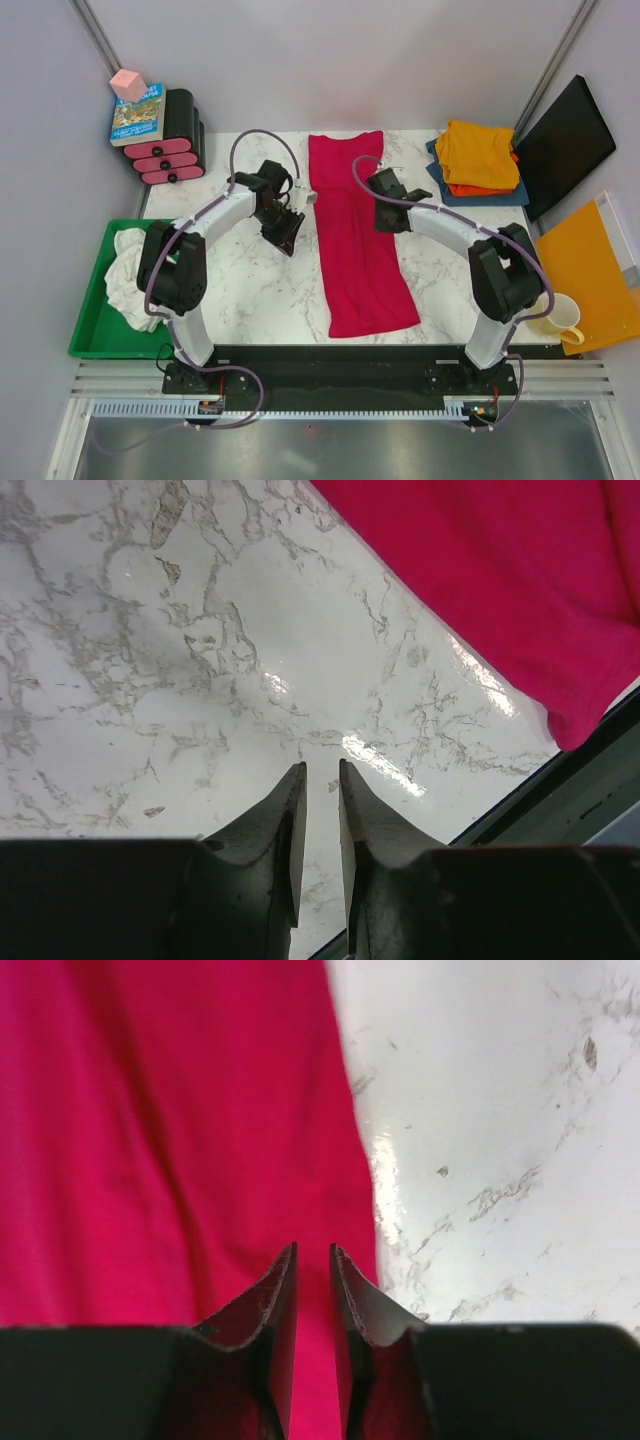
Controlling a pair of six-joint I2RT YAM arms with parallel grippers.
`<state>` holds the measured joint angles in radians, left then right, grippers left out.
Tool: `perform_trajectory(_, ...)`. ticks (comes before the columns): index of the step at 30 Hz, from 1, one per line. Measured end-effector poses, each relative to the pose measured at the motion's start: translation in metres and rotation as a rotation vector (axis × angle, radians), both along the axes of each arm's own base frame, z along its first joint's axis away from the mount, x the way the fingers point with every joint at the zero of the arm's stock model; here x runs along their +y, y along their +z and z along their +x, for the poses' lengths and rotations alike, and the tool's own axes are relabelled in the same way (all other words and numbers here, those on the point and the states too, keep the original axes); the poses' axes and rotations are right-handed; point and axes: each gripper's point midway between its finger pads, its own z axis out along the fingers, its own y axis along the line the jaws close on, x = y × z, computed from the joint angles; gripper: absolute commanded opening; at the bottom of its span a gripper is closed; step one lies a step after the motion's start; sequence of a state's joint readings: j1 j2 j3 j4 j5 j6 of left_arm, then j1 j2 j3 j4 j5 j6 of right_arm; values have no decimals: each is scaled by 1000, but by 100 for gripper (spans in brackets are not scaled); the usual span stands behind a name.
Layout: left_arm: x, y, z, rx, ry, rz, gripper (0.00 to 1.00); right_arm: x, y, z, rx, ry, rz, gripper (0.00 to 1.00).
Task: Fold and stack the t-shirts
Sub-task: Rotate the tshirt 90 degrees
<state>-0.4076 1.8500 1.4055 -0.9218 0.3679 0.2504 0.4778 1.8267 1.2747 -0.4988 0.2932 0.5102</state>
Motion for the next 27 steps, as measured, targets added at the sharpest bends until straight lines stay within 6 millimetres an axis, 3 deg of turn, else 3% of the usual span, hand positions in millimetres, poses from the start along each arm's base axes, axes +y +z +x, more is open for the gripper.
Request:
perform_trajectory(3, 0, 11, 4, -38, 7, -17, 26, 21, 23, -13, -70, 67, -2, 25)
perform_trajectory(5, 3, 17, 8, -59, 18, -26, 26, 42, 31, -33, -101, 142, 22, 24)
perform_trajectory(8, 11, 21, 10, -76, 46, -34, 25, 70, 27, -65, -90, 247, 49, 16)
perform_trajectory(11, 30, 26, 17, -87, 104, -41, 25, 83, 12, -77, -58, 285, 53, 13)
perform_trajectory(18, 74, 41, 32, -128, 246, -68, 25, 89, -38, -80, 39, 294, 19, 13)
perform_trajectory(27, 79, 50, 18, -154, 255, -77, 25, 133, -38, -58, 2, 340, 63, 13)
